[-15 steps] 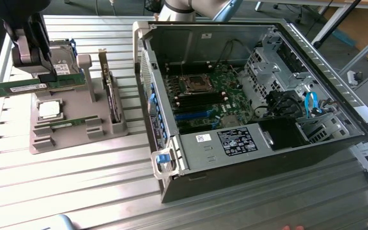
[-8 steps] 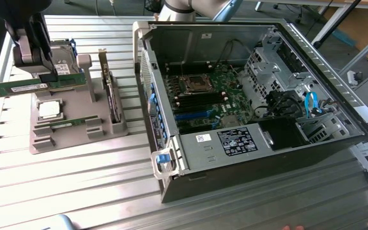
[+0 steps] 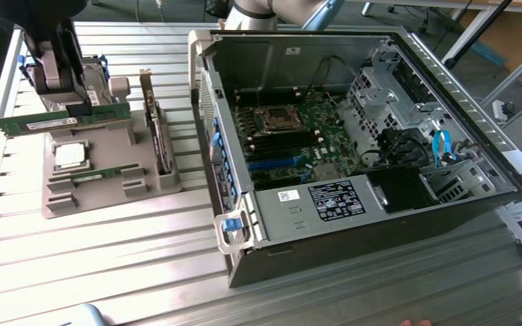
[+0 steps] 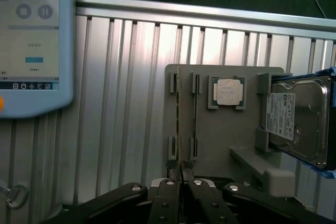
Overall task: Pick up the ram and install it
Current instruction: 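Pick up the ram and move it above insertion slot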
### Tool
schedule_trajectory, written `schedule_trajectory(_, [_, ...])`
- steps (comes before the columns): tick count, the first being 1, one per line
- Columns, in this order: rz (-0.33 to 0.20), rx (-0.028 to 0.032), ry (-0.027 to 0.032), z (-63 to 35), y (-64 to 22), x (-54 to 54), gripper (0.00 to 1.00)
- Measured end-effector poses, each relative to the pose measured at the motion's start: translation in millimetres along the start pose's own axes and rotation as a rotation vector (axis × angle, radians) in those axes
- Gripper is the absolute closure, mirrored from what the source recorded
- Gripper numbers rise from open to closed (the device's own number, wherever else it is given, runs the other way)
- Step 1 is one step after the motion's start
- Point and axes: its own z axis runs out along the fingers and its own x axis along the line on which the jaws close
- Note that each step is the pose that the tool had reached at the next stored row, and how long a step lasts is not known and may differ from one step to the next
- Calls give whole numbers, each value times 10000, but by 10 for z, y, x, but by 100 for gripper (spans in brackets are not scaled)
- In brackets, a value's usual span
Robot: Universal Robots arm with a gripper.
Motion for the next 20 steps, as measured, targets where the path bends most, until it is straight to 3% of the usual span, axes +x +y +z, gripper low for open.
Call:
schedule_trajectory(9, [0,0,0,-3,-146,14,88])
schedule_trajectory(20, [0,0,0,-9,-382,37,88])
